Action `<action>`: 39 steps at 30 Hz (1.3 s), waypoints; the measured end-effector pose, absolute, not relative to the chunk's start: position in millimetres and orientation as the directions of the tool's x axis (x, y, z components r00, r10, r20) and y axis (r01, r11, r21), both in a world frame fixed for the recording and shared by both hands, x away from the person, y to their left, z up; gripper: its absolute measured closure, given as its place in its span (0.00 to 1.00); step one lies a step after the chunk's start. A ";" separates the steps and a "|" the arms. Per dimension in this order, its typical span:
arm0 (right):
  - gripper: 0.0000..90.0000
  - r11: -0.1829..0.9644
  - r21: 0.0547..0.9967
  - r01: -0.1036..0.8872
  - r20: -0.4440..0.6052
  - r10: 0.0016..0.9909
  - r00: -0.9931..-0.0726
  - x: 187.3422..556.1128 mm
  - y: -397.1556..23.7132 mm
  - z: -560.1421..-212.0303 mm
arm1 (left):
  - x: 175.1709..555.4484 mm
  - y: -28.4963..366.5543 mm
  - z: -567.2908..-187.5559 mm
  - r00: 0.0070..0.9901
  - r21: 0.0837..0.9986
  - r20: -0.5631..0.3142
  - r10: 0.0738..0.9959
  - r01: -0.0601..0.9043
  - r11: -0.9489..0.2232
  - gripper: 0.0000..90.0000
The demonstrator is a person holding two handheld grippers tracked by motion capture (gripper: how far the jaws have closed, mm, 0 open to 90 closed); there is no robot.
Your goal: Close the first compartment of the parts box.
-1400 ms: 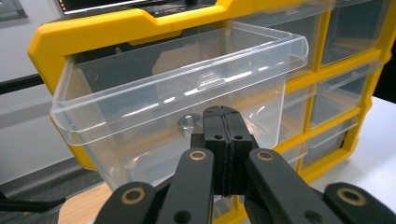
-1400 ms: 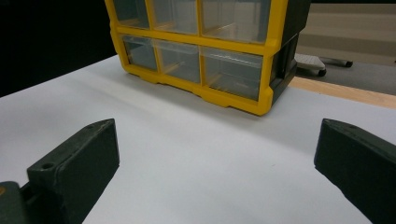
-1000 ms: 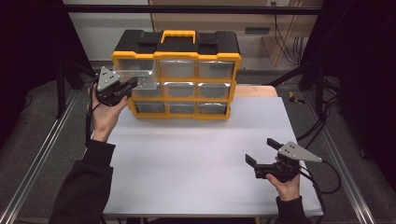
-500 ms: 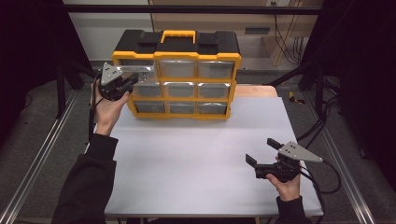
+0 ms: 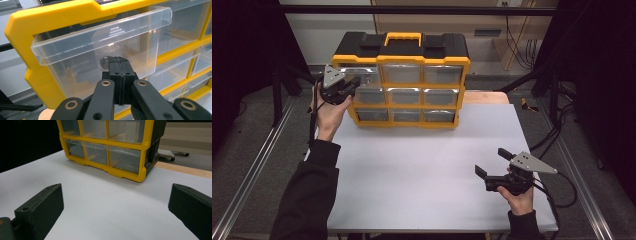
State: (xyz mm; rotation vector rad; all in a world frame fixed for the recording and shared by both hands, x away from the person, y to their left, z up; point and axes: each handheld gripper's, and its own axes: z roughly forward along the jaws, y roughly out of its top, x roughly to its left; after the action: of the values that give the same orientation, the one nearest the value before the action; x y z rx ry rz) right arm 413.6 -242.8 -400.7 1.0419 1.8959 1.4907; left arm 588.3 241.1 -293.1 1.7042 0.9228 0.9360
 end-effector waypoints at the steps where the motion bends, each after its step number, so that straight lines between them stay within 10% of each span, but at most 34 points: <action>1: 0.01 0.102 0.962 0.255 0.066 0.814 -0.577 413.7 -242.7 -400.8 | 589.1 241.1 -293.5 0.421 0.950 0.175 0.890 0.164 -0.265 1.00; 39: 0.01 0.099 0.962 0.254 0.068 0.814 -0.577 412.9 -243.6 -399.8 | 601.5 238.5 -296.4 0.409 0.957 0.164 0.898 0.155 -0.245 0.92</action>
State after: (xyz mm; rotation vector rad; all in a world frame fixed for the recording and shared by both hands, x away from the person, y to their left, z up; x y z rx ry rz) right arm 412.9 -243.6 -399.8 1.0412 1.8927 1.4969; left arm 601.5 238.5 -296.4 1.6781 0.9328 0.9423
